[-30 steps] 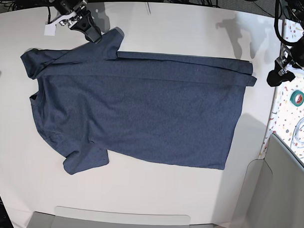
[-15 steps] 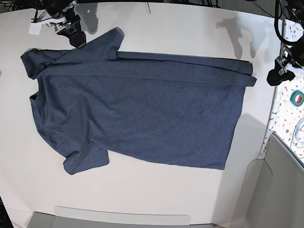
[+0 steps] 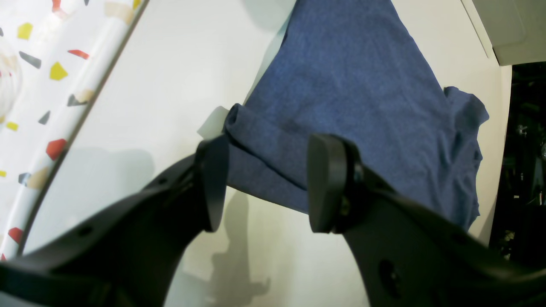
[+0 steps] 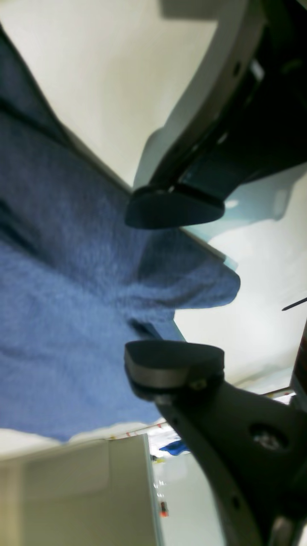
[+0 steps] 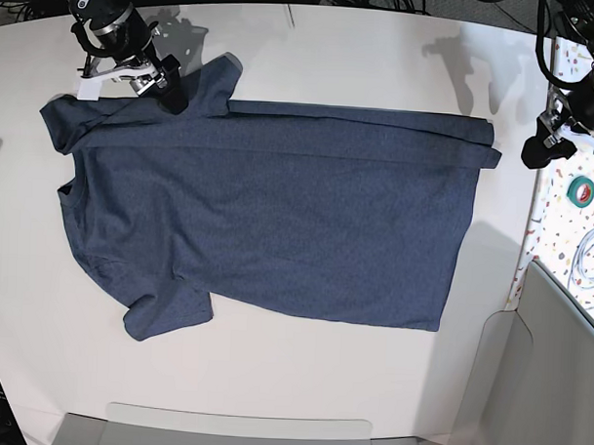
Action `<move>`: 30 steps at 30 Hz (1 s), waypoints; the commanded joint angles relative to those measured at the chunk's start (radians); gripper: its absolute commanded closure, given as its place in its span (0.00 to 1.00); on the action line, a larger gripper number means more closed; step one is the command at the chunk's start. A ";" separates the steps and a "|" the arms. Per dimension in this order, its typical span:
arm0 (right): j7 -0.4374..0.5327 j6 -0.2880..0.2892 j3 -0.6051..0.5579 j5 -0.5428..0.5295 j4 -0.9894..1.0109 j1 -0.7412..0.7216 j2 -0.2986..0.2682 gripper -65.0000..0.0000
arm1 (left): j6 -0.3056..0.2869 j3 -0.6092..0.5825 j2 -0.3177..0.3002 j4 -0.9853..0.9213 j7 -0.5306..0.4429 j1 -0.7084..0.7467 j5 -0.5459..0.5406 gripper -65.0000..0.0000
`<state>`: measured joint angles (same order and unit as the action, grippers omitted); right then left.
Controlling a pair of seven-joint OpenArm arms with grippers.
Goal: Layout the t-shirt on the table in an organized manner, then fold the t-shirt properly
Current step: 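Drag the held shoulder corner with the right gripper along the collar edge, then pull the held corner with the right gripper outward to flatten the shoulder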
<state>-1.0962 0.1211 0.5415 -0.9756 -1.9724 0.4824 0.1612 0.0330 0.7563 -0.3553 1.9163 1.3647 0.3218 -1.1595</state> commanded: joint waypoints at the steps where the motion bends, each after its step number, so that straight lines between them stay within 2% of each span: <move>1: 0.008 -0.004 -0.016 -0.019 -0.015 0.002 -0.004 0.38 | 0.006 0.004 -0.017 0.013 0.003 -0.002 -0.021 0.56; 6: 0.003 -0.010 -0.051 -0.016 -0.003 0.012 -0.004 0.38 | 0.006 0.004 -0.017 0.013 0.003 -0.003 -0.018 0.56; 10: -0.040 -0.010 -0.060 -0.013 -0.003 0.025 -0.004 0.38 | 0.006 0.004 -0.017 0.012 0.003 -0.003 -0.018 0.56; 16: -0.045 -0.010 -0.107 -0.022 -0.005 0.066 -0.051 0.38 | 0.008 0.002 -0.017 0.010 0.008 -0.005 -0.018 0.56; 21: -0.051 -0.010 -0.111 -0.015 -0.003 0.062 -0.059 0.38 | 0.008 0.002 -0.017 0.010 0.008 -0.005 -0.018 0.56; 30: -0.051 -0.010 -0.240 0.044 0.043 0.014 -0.087 0.38 | 0.008 0.002 -0.017 0.010 0.009 -0.005 -0.018 0.56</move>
<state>-1.1454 0.1081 0.2996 -0.9314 -1.9209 0.4927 0.0765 0.0334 0.7544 -0.3550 1.9137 1.3685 0.3210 -1.1587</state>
